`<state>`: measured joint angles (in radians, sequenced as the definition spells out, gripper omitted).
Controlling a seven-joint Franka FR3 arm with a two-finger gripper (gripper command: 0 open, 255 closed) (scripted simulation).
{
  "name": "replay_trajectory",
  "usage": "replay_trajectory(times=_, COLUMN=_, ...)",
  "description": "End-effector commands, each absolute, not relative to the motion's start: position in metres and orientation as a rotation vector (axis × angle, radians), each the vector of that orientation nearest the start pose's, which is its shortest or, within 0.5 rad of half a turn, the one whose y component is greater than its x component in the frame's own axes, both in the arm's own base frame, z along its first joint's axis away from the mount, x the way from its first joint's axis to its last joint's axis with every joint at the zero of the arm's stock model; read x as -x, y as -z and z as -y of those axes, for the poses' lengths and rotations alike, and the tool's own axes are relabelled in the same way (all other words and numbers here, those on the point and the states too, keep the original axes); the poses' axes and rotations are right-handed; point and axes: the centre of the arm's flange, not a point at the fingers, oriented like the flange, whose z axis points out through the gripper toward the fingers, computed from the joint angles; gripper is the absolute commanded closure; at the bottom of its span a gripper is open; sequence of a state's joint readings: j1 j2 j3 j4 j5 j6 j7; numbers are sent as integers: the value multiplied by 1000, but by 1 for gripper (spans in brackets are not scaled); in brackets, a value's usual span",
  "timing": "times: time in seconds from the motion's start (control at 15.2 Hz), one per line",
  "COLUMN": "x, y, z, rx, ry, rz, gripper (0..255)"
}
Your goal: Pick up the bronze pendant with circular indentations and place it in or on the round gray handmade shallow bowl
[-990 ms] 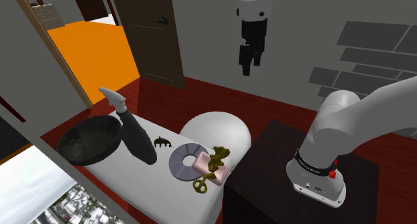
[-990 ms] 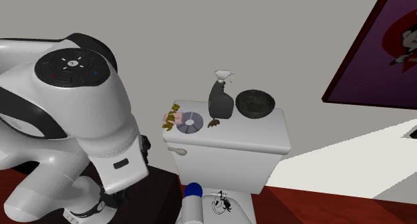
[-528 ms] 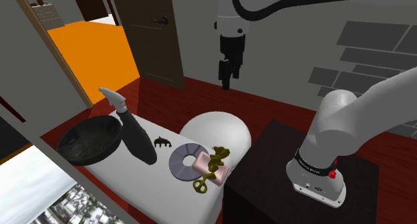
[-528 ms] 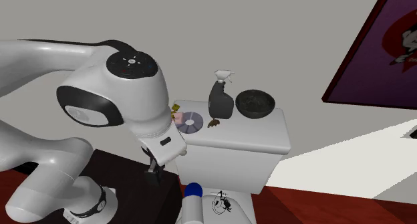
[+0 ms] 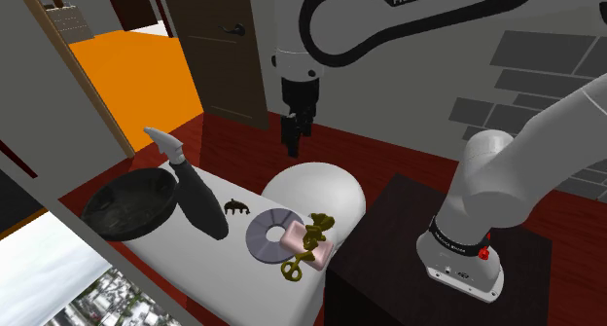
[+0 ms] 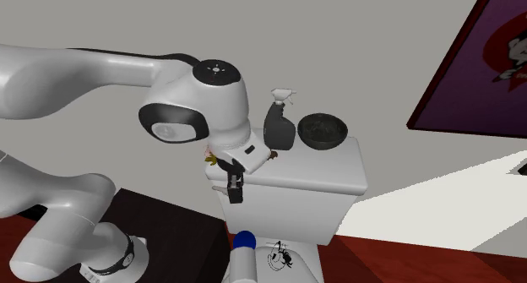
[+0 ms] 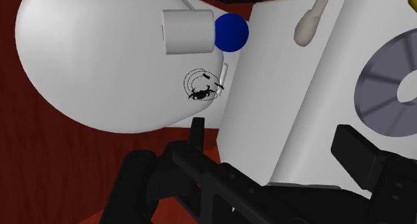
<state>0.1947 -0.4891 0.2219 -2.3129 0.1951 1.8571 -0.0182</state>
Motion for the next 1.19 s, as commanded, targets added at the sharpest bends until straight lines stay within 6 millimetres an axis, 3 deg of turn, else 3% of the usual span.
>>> replay_trajectory(times=0.0, x=-370, y=-516, z=-212, rx=2987, ry=40, rz=597, gripper=0)
replay_trajectory(times=0.73, x=-383, y=-485, z=-343, rx=2872, ry=161, rz=880, gripper=0)
replay_trajectory(times=1.12, x=-385, y=-457, z=-353, rx=2866, ry=166, rz=892, gripper=0)
